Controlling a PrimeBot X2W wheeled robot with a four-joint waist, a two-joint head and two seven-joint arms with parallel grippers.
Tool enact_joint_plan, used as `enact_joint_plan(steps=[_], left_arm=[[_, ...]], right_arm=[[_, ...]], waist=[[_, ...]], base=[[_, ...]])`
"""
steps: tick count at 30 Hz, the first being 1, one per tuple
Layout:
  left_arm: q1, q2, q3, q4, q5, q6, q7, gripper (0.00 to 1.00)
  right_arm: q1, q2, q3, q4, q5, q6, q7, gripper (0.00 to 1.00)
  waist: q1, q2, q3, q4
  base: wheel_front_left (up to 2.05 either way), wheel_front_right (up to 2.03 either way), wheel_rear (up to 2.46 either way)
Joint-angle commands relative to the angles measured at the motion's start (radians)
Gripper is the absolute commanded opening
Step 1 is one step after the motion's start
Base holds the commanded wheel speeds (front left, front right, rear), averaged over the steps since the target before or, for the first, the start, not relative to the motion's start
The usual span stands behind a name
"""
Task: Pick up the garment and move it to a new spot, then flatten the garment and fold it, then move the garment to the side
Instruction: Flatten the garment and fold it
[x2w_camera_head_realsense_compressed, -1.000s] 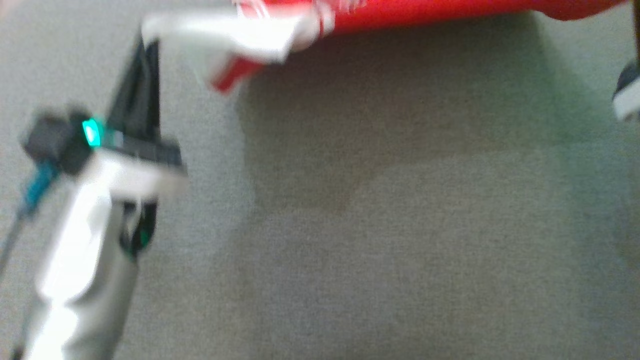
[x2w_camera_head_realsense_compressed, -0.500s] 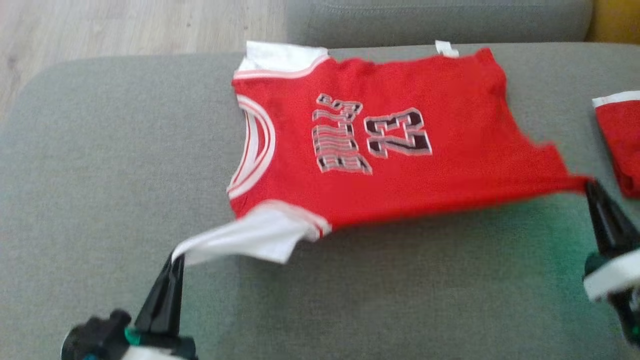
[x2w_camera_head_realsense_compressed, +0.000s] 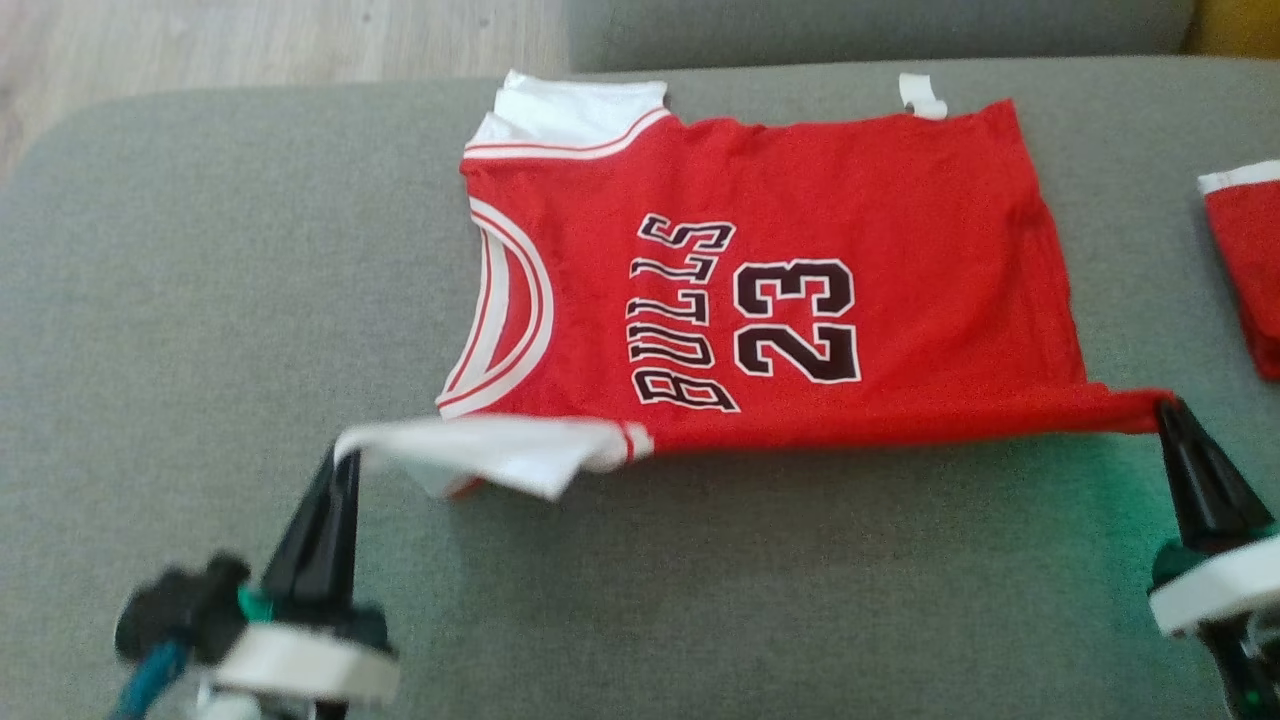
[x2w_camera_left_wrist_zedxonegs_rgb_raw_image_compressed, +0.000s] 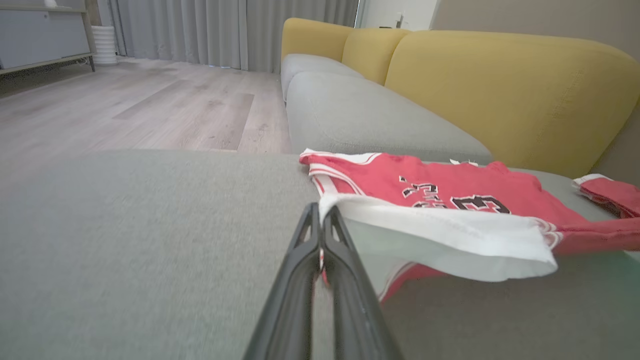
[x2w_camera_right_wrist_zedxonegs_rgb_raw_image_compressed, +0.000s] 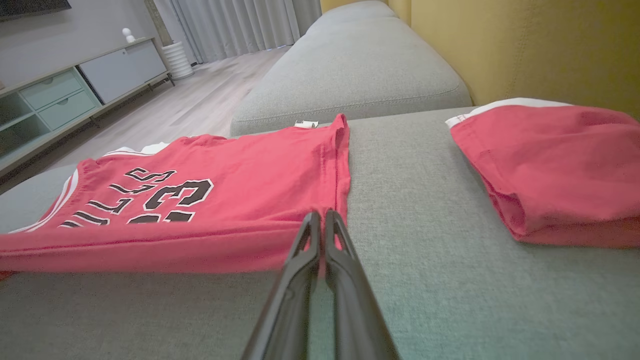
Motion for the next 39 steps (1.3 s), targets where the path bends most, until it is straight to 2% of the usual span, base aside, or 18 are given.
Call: enact_joint_plan(steps=[1, 10, 19, 20, 21, 22, 25, 28, 33, 39], left_arm=[[-0.085, 0.007, 0.039, -0.013, -0.001, -0.008, -0.002, 0.0], [-0.388, -0.037, -0.002, 0.188, 0.034, -0.068, -0.023, 0.0], [-0.585, -0.06, -0.02, 0.379, 0.072, -0.1, -0.058, 0.0], [-0.597, -0.065, -0.026, 0.401, 0.074, -0.104, -0.06, 0.18], [-0.607, -0.07, -0.033, 0.421, 0.077, -0.108, -0.061, 0.47], [-0.616, -0.076, -0.04, 0.442, 0.079, -0.112, -0.063, 1.0], [-0.63, -0.096, -0.041, 0.485, 0.09, -0.114, -0.066, 1.0], [-0.616, -0.109, -0.024, 0.468, 0.113, -0.099, -0.066, 1.0], [-0.477, -0.149, 0.022, 0.382, 0.178, -0.037, -0.067, 1.0], [-0.343, -0.198, 0.057, 0.394, 0.195, -0.015, -0.067, 1.0]], right_arm=[[-0.05, -0.022, -0.002, -0.021, -0.013, 0.004, 0.003, 0.0], [-0.22, 0.0, 0.005, 0.052, -0.074, 0.004, 0.018, 0.0], [-0.387, 0.016, 0.055, 0.158, -0.1, 0.004, 0.0, 0.0], [-0.401, 0.02, 0.062, 0.175, -0.099, 0.004, -0.005, 0.22], [-0.412, 0.023, 0.069, 0.192, -0.102, 0.004, -0.009, 0.49], [-0.421, 0.028, 0.075, 0.208, -0.104, 0.004, -0.015, 1.0], [-0.438, 0.044, 0.08, 0.243, -0.103, 0.004, -0.042, 1.0], [-0.435, 0.054, 0.075, 0.253, -0.102, 0.004, -0.056, 1.0], [-0.388, 0.088, 0.033, 0.254, -0.098, 0.004, -0.069, 1.0], [-0.318, 0.132, -0.017, 0.212, -0.116, 0.004, -0.07, 1.0]], waist=[[0.0, -0.0001, 0.02, 0.003], [0.0, -0.0001, 0.108, 0.013], [0.0, -0.0001, 0.183, 0.001], [0.0, -0.0001, 0.188, 0.001], [0.0, -0.0001, 0.192, 0.002], [0.0, -0.0001, 0.194, 0.002], [0.0, -0.0001, 0.195, 0.005], [0.0, -0.0001, 0.187, 0.005], [0.0, -0.0001, 0.153, 0.003], [0.0, -0.0001, 0.124, -0.003]], base=[[0.0, 0.0, 0.0], [0.0, 0.0, 0.0], [0.0, 0.0, 0.0], [0.0, 0.0, 0.0], [0.0, 0.0, 0.0], [0.0, 0.0, 0.0], [0.0, 0.0, 0.0], [0.0, 0.0, 0.0], [0.0, 0.0, 0.0], [0.0, 0.0, 0.0]])
